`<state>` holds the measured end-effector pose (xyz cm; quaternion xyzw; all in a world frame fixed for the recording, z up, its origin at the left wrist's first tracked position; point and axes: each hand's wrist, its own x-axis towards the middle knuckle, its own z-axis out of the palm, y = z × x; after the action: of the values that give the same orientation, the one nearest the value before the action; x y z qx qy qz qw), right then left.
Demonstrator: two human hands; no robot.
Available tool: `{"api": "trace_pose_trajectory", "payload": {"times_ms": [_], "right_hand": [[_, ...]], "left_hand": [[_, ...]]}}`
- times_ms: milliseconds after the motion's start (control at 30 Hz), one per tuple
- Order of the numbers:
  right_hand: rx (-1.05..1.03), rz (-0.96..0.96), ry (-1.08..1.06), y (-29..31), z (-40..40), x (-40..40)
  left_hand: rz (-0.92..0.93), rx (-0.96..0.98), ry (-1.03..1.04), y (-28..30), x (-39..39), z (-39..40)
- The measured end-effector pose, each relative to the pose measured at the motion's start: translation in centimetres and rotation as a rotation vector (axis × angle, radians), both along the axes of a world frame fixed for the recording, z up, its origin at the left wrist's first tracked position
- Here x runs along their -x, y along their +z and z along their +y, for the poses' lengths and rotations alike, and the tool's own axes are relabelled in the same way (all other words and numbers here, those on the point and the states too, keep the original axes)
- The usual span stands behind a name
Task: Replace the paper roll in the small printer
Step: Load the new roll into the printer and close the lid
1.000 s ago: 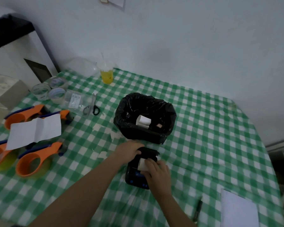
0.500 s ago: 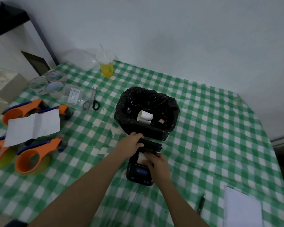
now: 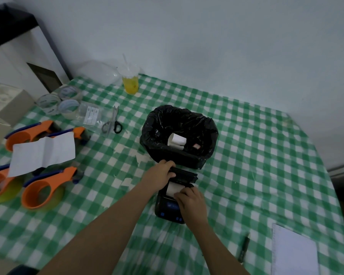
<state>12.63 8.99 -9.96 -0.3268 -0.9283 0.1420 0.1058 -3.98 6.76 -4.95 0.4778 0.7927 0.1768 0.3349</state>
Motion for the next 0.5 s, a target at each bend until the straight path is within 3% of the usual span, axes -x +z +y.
{"api": "trace_pose_trajectory", "payload": {"times_ms": [500], "right_hand": [[0.011,-0.18,-0.02,0.62,0.12,0.93]], "left_hand": [[0.005,0.011,-0.006,-0.04,-0.03,0.08]]}}
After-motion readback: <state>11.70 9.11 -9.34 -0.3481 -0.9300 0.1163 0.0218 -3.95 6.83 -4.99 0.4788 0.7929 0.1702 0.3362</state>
